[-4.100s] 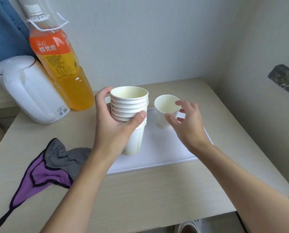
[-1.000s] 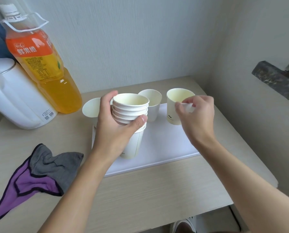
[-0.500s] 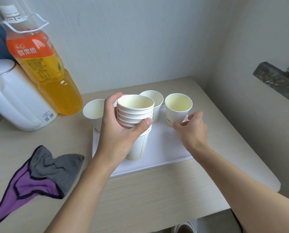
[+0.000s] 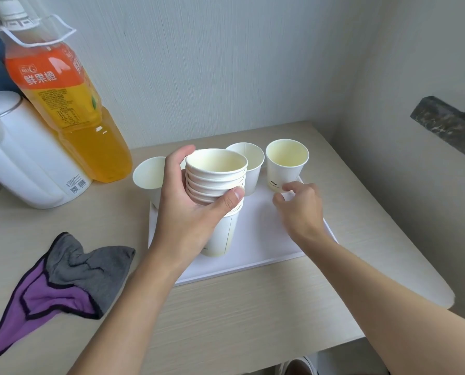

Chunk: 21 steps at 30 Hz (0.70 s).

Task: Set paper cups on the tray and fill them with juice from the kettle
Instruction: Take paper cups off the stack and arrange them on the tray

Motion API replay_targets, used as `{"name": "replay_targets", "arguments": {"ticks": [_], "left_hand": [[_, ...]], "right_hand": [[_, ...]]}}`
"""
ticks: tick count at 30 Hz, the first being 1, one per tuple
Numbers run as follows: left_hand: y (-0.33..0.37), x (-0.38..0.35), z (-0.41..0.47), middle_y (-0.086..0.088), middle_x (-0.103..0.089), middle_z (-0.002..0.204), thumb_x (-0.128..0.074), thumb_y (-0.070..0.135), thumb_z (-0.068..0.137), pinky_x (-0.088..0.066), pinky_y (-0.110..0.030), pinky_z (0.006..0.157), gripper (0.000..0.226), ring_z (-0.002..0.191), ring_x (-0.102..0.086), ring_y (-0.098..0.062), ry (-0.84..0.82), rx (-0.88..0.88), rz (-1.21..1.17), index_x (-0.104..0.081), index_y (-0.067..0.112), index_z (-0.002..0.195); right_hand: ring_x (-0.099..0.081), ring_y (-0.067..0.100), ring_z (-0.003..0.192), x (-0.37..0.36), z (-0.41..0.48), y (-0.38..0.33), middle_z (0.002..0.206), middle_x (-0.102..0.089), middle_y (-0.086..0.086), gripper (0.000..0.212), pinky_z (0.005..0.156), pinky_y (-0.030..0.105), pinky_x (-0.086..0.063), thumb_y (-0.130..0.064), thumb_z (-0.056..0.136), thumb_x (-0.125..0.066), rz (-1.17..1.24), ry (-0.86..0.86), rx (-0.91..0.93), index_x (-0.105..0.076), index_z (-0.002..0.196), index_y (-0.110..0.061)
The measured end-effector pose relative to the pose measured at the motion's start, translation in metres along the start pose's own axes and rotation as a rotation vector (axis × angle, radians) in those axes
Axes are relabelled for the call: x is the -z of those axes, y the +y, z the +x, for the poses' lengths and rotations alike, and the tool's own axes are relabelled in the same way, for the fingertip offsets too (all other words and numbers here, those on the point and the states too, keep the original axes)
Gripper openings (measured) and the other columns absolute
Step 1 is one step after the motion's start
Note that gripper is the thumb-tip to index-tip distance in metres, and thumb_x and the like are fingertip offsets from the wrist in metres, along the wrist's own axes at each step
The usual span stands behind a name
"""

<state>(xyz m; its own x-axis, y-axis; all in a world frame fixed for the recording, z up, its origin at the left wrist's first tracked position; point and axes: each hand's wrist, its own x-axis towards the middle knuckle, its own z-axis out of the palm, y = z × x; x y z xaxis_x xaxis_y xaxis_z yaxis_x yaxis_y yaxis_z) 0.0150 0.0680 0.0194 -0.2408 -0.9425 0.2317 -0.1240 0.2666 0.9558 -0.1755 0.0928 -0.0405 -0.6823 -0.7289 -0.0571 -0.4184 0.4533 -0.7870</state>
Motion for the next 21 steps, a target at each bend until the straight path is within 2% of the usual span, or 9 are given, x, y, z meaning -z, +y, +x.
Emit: {"name": "replay_targets", "arguments": {"ticks": [2,4,7,13,21], "left_hand": [[-0.0007,-0.0008,0.0001,-0.001,-0.062,0.132,-0.087,0.033,0.065,-0.055,-0.025,0.094,0.083,0.116,-0.065,-0.012,0.002,-0.002,0.002,-0.042,0.039,0.134],[-0.0009,-0.0008,-0.0003,-0.001,-0.063,0.132,-0.088,0.034,0.064,-0.055,-0.025,0.094,0.084,0.116,-0.065,-0.012,0.001,0.002,0.002,-0.041,0.039,0.134],[-0.0006,-0.0012,-0.0001,-0.001,-0.063,0.131,-0.090,0.038,0.061,-0.055,-0.024,0.092,0.086,0.115,-0.065,-0.011,-0.001,0.004,-0.005,-0.042,0.041,0.133],[-0.0009,-0.0002,0.0003,-0.001,-0.063,0.132,-0.087,0.033,0.065,-0.054,-0.021,0.092,0.084,0.115,-0.065,-0.010,0.002,0.003,-0.007,-0.042,0.038,0.135],[-0.0021,0.0025,0.0006,0.001,-0.063,0.133,-0.087,0.034,0.065,-0.054,-0.019,0.090,0.084,0.115,-0.065,-0.009,-0.003,0.006,-0.014,-0.042,0.040,0.135]], "right_hand": [[-0.050,0.030,0.117,-0.0018,-0.0001,-0.0006,0.131,-0.048,0.009,0.038,0.094,0.041,-0.048,-0.022,0.092,-0.059,-0.051,0.001,0.023,-0.061,0.128,-0.011],[-0.047,0.031,0.121,-0.0025,-0.0014,-0.0020,0.135,-0.048,0.010,0.041,0.100,0.042,-0.045,-0.021,0.092,-0.059,-0.092,-0.013,0.036,-0.059,0.131,-0.010],[-0.045,0.030,0.123,-0.0018,-0.0003,-0.0018,0.137,-0.046,0.011,0.040,0.100,0.042,-0.044,-0.020,0.093,-0.056,-0.091,-0.022,0.032,-0.059,0.132,-0.010],[-0.034,0.028,0.130,-0.0025,0.0001,0.0008,0.145,-0.038,0.008,0.042,0.105,0.039,-0.038,-0.017,0.094,-0.053,-0.124,-0.055,0.058,-0.057,0.136,-0.018],[-0.033,0.031,0.133,-0.0089,0.0021,-0.0036,0.152,-0.033,0.006,0.046,0.110,0.043,-0.030,-0.020,0.092,-0.054,-0.254,-0.058,0.054,-0.056,0.137,-0.028]]}}
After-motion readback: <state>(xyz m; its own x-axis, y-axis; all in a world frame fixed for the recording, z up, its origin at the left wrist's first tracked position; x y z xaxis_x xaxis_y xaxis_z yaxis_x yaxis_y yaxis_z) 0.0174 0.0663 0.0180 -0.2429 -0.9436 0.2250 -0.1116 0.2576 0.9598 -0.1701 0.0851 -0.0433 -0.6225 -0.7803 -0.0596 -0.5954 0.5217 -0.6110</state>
